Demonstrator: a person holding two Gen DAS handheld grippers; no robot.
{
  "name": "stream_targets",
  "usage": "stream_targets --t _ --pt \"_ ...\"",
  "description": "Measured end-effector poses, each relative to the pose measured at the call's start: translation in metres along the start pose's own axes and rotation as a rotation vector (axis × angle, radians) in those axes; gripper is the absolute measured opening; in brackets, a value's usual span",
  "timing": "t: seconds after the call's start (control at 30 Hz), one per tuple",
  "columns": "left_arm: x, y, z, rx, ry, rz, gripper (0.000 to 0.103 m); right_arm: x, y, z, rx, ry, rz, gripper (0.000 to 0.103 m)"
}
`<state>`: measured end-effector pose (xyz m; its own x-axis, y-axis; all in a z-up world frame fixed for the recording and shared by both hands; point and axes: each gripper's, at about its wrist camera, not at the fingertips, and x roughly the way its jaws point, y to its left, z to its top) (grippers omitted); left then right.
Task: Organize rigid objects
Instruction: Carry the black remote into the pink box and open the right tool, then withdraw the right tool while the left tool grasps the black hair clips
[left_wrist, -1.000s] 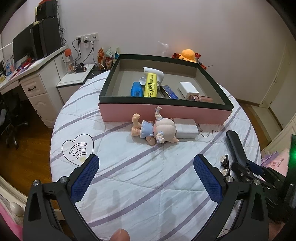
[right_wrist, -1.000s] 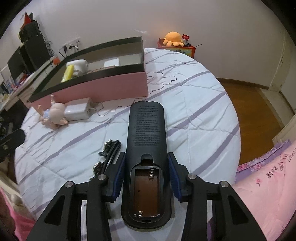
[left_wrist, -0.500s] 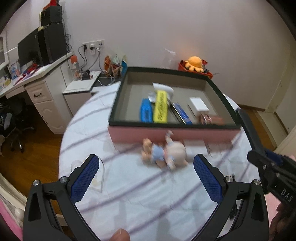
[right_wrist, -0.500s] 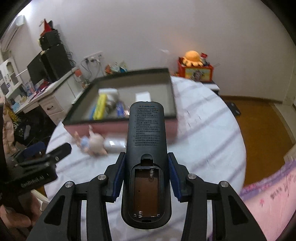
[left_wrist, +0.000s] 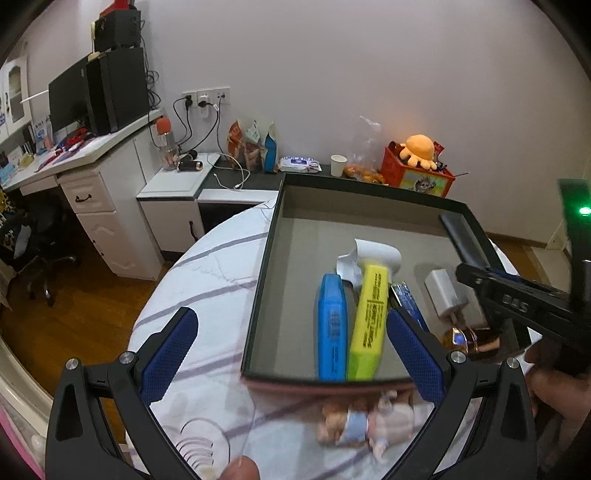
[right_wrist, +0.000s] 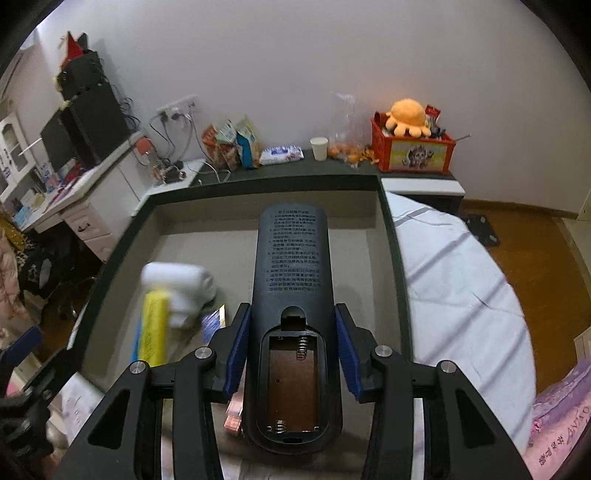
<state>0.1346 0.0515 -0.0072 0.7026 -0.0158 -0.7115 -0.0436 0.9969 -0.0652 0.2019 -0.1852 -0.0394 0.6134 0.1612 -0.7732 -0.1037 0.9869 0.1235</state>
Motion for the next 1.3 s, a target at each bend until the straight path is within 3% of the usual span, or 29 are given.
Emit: stream_targets --t 0.23,0.27,0.37,0.6,0.87,1.07,1.3 --pt "0.014 -0.004 -0.002 0.008 0.027 -0.006 0.103 0.026 -0.01 0.006 0.012 0.031 -0.055 0.049" --pt "0.014 -0.004 -0.002 0.007 0.029 -0.007 0.103 0.024 -0.01 0.007 0.018 0.025 -0.051 0.065" --pt "0.007 -0.005 -0.005 0.008 0.023 -0.009 0.103 0.013 -0.007 0.006 0.019 0.002 -0.032 0.078" --pt "-0.028 -0.005 -0.017 0.012 -0.012 -0.008 0.103 -0.044 -0.004 -0.006 0.001 -0.095 -0.015 0.079" --pt "-0.061 -0.016 -0.049 0.04 -0.008 -0.011 0.103 -0.115 -0.008 -0.058 0.021 -0.147 0.01 0.08" --pt "-0.081 -0.044 -0.085 0.089 0.025 -0.056 0.103 -0.145 -0.028 -0.106 0.08 -0.141 0.002 0.08" --pt "-0.089 -0.105 -0.122 0.189 0.063 -0.115 0.103 -0.163 -0.07 -0.147 0.175 -0.123 -0.026 0.08"
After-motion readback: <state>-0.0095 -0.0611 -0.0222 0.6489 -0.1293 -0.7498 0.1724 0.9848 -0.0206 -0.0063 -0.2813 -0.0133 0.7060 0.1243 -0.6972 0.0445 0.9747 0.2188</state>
